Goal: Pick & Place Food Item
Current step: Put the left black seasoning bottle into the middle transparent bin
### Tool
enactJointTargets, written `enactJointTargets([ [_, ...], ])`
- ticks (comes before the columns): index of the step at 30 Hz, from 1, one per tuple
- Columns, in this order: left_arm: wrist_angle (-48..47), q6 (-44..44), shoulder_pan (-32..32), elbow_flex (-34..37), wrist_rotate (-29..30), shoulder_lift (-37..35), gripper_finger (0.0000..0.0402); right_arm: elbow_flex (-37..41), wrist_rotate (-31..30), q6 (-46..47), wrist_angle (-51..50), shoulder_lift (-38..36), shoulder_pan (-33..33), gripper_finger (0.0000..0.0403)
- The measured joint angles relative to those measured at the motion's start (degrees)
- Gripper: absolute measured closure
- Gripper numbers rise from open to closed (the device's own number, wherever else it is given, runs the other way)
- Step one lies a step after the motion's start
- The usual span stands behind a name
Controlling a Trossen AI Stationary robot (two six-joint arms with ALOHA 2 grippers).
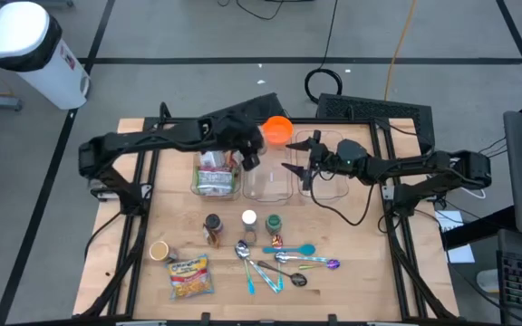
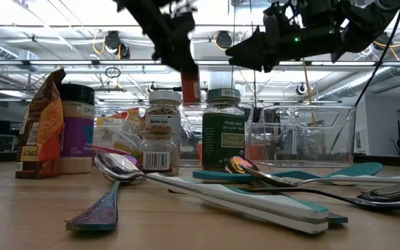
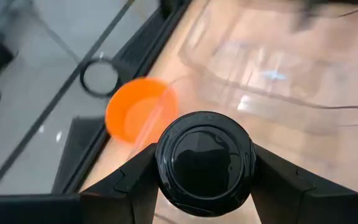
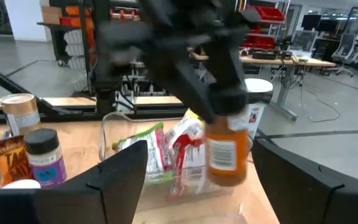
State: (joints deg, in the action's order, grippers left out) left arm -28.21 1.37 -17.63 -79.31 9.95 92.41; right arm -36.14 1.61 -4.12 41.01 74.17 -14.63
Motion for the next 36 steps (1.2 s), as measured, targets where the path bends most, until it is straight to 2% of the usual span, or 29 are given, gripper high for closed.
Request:
enactJointTargets([
  [6, 0.0, -2.7, -2.8, 0.0, -2.6, 5.8, 0.0196, 0.0, 0.1, 0.0, -1.0, 0.1, 0.0, 0.0125],
  [18, 3.6, -3.7, -4.4, 0.0, -0.5, 14.6, 0.0196, 0.0, 0.1, -0.2, -1.8, 0.1, 0.0, 0.0129],
  [34, 8.4, -6.3, -4.3, 3.4, 0.7, 15.9, 0.0196, 0.0, 0.1, -1.2, -2.5, 0.1, 0.1, 0.0131],
  [36, 8.0, -6.3, -4.3, 3.4, 0.7, 15.9, 0.0183, 0.0, 0.1, -1.3, -2.3, 0.1, 0.1, 0.0132],
])
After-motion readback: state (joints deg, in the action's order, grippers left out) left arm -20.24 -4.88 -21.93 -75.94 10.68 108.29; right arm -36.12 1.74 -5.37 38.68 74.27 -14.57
